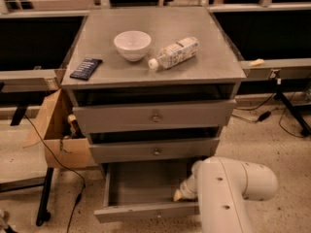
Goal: Open bottom drawer
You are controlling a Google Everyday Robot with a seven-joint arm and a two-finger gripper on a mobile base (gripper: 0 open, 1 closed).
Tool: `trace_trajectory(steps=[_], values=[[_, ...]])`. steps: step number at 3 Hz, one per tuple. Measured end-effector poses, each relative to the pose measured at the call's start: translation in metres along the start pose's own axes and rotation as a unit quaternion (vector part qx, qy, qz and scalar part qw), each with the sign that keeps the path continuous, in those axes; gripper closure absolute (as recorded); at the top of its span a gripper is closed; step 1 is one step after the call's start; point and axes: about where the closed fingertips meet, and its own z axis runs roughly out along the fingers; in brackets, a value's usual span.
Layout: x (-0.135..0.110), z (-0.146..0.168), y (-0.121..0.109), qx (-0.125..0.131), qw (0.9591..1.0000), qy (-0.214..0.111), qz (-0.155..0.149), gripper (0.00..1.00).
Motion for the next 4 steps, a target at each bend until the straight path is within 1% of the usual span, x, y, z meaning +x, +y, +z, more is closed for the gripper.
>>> trace_trajectory(steps=[1,2,3,4], values=[[-0.001,-0.011,-0.017,-0.03,0.9985,-0.025,0.038,1.0],[-0.005,-0.033,-0.027,-0.048,0.9956,-0.056,0.059,1.0],[-0.01,-0.057,-0.024,-0.057,0.9932,-0.081,0.061,1.0],[-0.009,-0.075,-0.014,-0.062,0.9919,-0.098,0.052,1.0]])
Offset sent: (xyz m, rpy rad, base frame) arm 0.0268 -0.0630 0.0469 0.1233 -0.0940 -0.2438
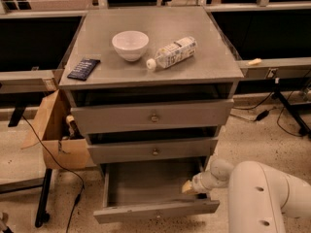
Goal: Open bottom drawer
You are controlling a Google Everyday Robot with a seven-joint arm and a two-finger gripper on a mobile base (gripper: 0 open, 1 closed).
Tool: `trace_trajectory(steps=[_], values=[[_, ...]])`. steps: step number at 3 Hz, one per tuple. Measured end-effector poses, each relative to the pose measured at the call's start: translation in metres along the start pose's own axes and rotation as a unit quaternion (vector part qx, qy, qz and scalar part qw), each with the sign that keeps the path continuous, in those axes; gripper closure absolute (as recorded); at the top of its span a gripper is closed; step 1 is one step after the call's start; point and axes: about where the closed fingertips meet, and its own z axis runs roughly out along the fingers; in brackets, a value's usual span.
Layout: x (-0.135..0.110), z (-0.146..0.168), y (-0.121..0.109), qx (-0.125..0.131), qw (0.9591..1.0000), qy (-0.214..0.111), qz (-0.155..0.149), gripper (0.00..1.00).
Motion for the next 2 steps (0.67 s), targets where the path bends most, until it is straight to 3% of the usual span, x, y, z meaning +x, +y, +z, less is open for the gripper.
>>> trace_trajectory(steps=[1,2], values=[[0.004,0.001,0.011,-0.003,0.9999,0.006,-0.012,1.0],[0.023,0.021,0.007,0.008,0.9984,0.048,-0.029,1.0]])
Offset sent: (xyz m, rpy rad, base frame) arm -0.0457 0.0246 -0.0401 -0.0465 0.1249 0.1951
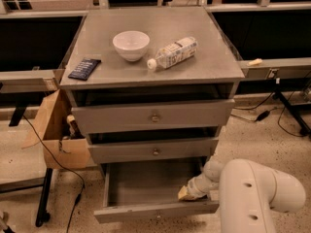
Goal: Open bottom drawer
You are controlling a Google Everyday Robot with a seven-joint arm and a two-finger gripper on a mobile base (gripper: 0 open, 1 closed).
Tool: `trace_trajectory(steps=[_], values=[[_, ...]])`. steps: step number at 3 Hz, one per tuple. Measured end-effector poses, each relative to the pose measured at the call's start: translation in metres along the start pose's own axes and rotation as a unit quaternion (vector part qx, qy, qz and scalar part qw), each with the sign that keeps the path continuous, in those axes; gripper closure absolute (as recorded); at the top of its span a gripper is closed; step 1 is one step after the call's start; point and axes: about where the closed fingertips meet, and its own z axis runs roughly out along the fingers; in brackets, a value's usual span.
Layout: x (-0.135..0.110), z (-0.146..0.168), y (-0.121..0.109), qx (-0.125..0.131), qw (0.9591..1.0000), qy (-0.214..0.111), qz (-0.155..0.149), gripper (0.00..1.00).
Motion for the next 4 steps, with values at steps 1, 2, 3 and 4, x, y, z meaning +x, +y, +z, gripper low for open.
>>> trace_trajectory(steps=[1,2,3,4], values=[[0.008,0.01,-0.008,0.008,0.9997,0.022,0.002,1.0],[0.009,0.012,-0.011,0.009,0.9996,0.026,0.005,1.0],[0.016,0.017,-0.023,0.014,0.9991,0.037,0.016,1.0],[0.011,0.017,-0.023,0.014,0.9991,0.038,0.016,1.0]])
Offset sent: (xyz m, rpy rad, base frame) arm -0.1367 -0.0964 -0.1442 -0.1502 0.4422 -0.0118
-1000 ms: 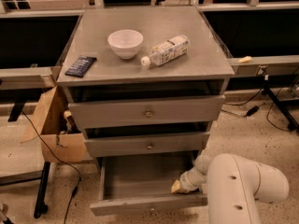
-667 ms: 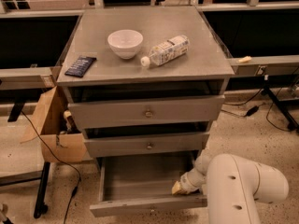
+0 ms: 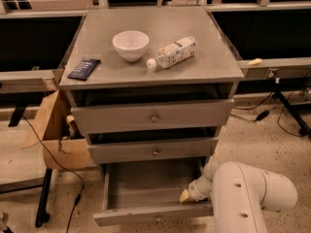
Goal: Open bottom drawer
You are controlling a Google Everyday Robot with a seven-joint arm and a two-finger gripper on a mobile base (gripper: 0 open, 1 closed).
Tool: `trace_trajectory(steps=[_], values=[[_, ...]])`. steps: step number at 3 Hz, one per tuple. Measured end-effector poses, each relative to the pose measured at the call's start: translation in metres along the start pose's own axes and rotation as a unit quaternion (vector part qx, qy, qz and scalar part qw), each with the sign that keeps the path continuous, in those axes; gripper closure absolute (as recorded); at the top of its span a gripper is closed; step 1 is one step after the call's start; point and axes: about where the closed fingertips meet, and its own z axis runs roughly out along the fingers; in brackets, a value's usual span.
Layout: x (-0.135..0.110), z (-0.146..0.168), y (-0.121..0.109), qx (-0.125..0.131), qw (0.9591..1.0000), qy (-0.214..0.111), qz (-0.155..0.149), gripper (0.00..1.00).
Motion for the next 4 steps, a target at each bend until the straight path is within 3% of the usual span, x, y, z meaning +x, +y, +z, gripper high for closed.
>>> trace_trajectory(steps=[1,4], values=[[0.0026,-0.0023,-0.0078,0.002,0.9999,0.004,0.015,1.0],[0.001,-0.0051,-0.0071,0.003,0.9997,0.009,0.022,1.0]])
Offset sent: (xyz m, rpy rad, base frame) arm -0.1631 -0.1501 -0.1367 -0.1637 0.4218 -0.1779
